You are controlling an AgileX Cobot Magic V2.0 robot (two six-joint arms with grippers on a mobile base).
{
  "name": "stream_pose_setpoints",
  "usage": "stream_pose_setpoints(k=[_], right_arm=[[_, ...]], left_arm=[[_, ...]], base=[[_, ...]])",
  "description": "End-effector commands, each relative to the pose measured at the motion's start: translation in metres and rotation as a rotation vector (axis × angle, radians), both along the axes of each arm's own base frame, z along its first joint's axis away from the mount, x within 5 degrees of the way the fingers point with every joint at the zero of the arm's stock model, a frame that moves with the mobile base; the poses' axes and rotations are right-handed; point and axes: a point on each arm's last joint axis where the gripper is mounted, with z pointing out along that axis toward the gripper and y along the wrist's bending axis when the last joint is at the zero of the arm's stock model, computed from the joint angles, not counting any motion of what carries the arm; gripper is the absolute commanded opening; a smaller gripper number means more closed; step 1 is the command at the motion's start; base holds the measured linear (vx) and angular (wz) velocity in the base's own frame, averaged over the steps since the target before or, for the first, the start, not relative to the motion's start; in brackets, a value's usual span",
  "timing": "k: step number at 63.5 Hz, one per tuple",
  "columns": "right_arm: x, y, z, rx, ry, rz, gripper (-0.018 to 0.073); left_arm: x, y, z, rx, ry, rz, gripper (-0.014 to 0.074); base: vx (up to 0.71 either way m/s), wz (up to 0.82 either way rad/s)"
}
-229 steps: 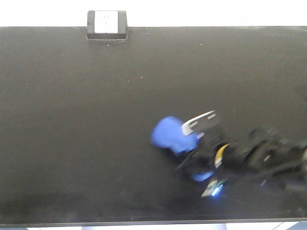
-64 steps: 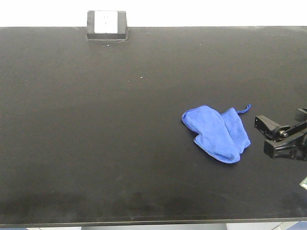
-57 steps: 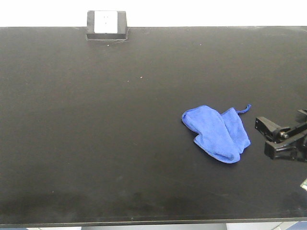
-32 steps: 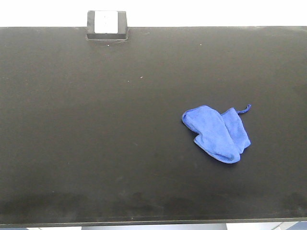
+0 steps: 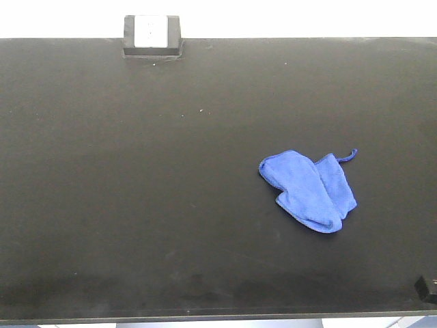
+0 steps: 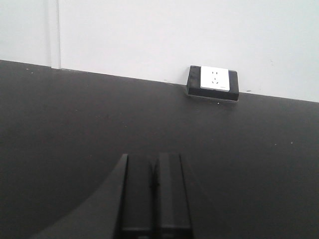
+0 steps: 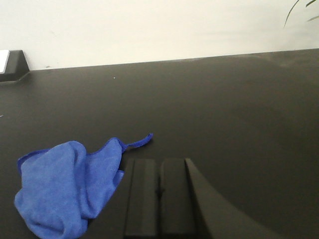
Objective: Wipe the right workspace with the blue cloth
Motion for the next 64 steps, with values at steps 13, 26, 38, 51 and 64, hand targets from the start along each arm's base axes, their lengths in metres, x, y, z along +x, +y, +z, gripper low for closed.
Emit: stream_pose_setpoints(k=[13,26,38,51,64], right_arm=[[0.0013,-0.0006,-0.0004,-0.013,-0.054,-0.005,-0.0008],[0.0013,-0.0006,-0.0004,-0.013,-0.054,-0.005,-0.0008],[0.0013,-0.0006,-0.0004,-0.013,-0.054,-0.005,-0.0008],[0.0013,-0.0006,-0.0004,-0.013,-0.054,-0.005,-0.0008],[0.0013,-0.0006,-0.0004,-0.013,-0.054,-0.005,-0.0008]], left_arm=[[0.0004,-0.0005,-0.0019,-0.009,-0.070,-0.005,-0.0006],[0.0004,-0.0005,-0.0019,-0.009,-0.070,-0.005,-0.0006],[0.0004,-0.0005,-0.0019,-0.009,-0.070,-0.005,-0.0006],[0.0004,-0.0005,-0.0019,-0.009,-0.070,-0.005,-0.0006],[0.0004,-0.0005,-0.0019,-0.009,-0.070,-0.005,-0.0006]], base=[[0.00,0.00],[0.00,0.00],[0.00,0.00],[0.00,0.00],[0.00,0.00]])
